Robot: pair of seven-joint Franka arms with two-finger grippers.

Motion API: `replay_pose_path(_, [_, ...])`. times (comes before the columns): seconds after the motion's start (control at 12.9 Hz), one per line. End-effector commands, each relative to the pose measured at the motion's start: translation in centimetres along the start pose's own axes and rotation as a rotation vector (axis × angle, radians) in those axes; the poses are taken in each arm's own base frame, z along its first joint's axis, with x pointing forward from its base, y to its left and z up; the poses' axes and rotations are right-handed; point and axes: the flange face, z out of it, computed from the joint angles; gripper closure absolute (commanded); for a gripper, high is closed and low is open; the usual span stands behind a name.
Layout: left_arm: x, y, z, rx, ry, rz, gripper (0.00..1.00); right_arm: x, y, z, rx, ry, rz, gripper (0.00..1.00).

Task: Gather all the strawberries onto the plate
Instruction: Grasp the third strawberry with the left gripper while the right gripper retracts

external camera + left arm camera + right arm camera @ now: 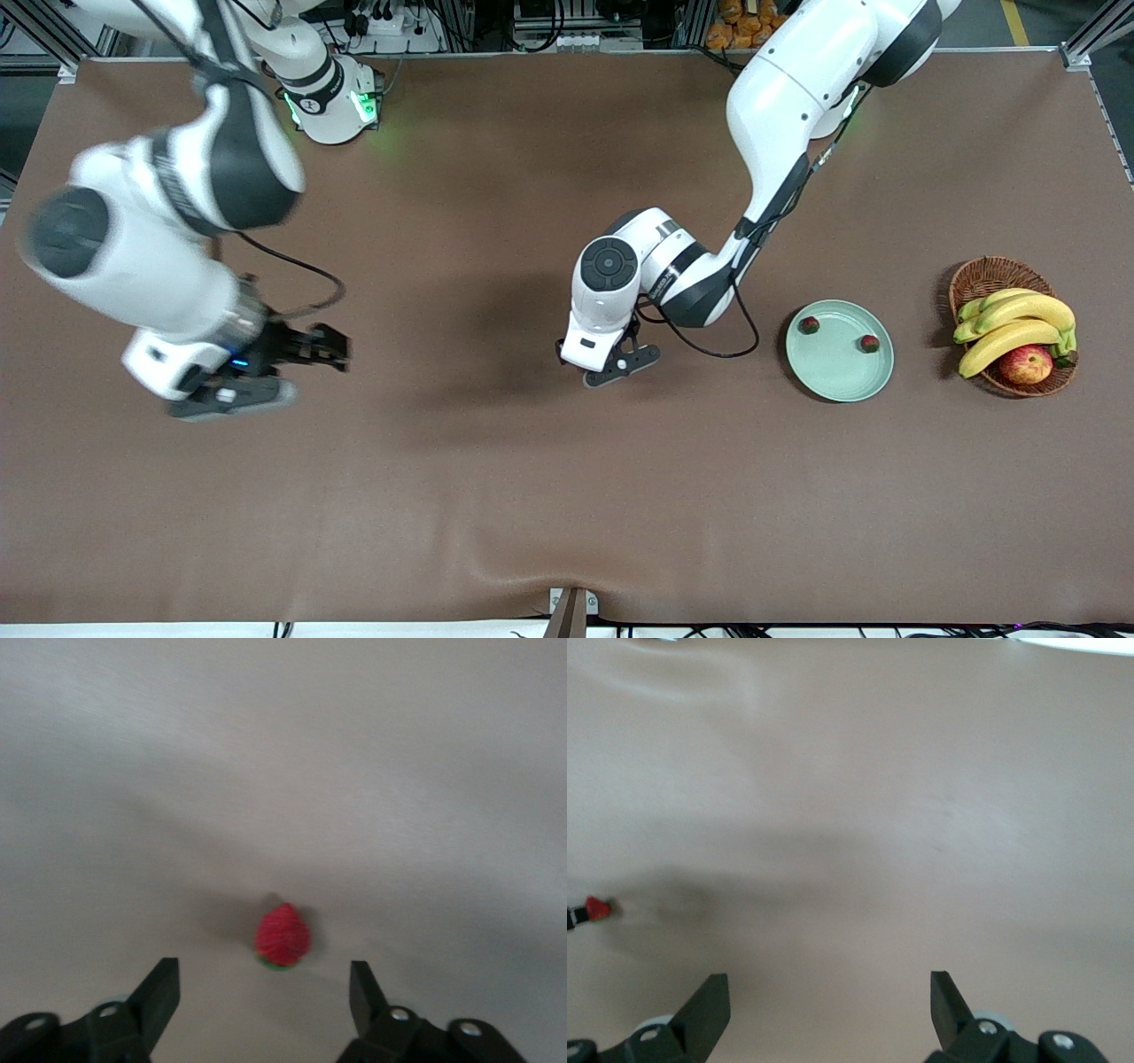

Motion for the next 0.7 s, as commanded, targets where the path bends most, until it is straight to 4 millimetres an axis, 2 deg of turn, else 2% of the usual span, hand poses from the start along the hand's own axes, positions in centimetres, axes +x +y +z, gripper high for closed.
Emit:
replay_pose_path(0.0, [-0.2, 0.8, 2.3, -0.021, 0.007, -0.006, 0.23, -3.3, 5.2, -4.4, -0.012, -0.008, 0.017, 0.00])
replay_pose_path(0.16, [-0.9, 0.6, 4.1, 0.011, 0.022, 0.015, 0.36, -5.4, 8.3, -8.0, -0.042, -0.012, 0.040, 0.00])
replay_pose_path(0.31, [-1.0, 0.4, 4.8, 0.027, 0.032, 0.020, 0.41, -7.4, 9.7, -10.9, -0.079, -0.018, 0.052, 0.00])
replay_pose_path(0.39, [-1.0, 0.4, 4.9, 0.029, 0.032, 0.025, 0.52, -8.2, 10.4, -11.7, -0.088, -0.028, 0.060, 0.00])
replay_pose_path(0.54, [-0.9, 0.4, 4.7, 0.029, 0.035, 0.025, 0.94, -9.7, 11.4, -13.0, -0.086, -0.055, 0.083, 0.00])
replay_pose_path(0.62, [-0.8, 0.4, 4.2, 0.027, 0.043, 0.029, 1.00, -10.5, 11.6, -13.4, -0.084, -0.073, 0.090, 0.00])
